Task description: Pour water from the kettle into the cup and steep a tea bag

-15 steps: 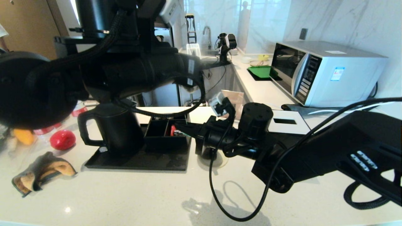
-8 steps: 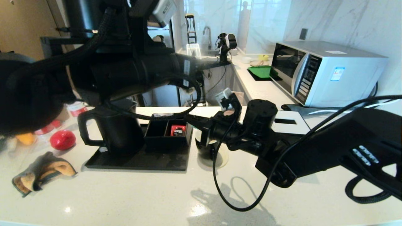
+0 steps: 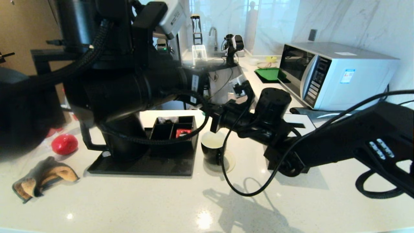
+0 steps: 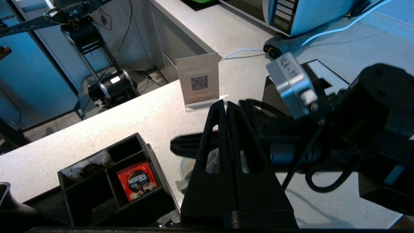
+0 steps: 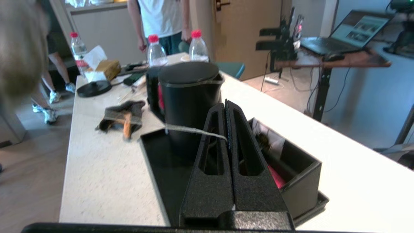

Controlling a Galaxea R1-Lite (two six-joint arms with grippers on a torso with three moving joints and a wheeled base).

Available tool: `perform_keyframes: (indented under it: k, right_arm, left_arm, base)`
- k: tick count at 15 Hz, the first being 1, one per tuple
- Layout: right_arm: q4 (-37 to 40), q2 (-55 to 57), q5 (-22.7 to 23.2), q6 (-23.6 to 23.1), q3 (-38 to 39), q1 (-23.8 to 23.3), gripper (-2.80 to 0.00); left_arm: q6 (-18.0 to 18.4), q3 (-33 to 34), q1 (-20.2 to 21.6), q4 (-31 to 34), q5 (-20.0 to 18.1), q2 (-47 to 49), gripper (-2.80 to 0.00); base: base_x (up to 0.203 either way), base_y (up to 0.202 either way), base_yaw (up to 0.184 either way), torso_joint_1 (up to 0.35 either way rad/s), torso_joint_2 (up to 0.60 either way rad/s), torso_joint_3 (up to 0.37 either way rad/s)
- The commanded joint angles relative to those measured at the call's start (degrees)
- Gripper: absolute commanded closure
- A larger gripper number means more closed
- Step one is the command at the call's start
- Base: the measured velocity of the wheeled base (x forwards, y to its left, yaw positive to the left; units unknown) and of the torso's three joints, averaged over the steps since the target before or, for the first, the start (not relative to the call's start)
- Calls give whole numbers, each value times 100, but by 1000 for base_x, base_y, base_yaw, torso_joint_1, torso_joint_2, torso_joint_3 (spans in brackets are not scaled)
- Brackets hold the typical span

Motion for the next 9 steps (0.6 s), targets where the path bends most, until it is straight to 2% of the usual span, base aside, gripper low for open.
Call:
perform_keyframes:
  k: [1, 9]
  right_arm:
    - [71, -7, 15, 4, -331, -54, 0]
    - [569, -77, 24, -5, -1121, -131, 0]
  left_arm:
    - [-2, 139, -3, -30, 10, -7, 0]
    - [-2, 396, 49, -61, 19, 48, 0]
  base:
    - [0, 0, 0, 0, 0, 0]
    - [0, 0, 0, 0, 0, 0]
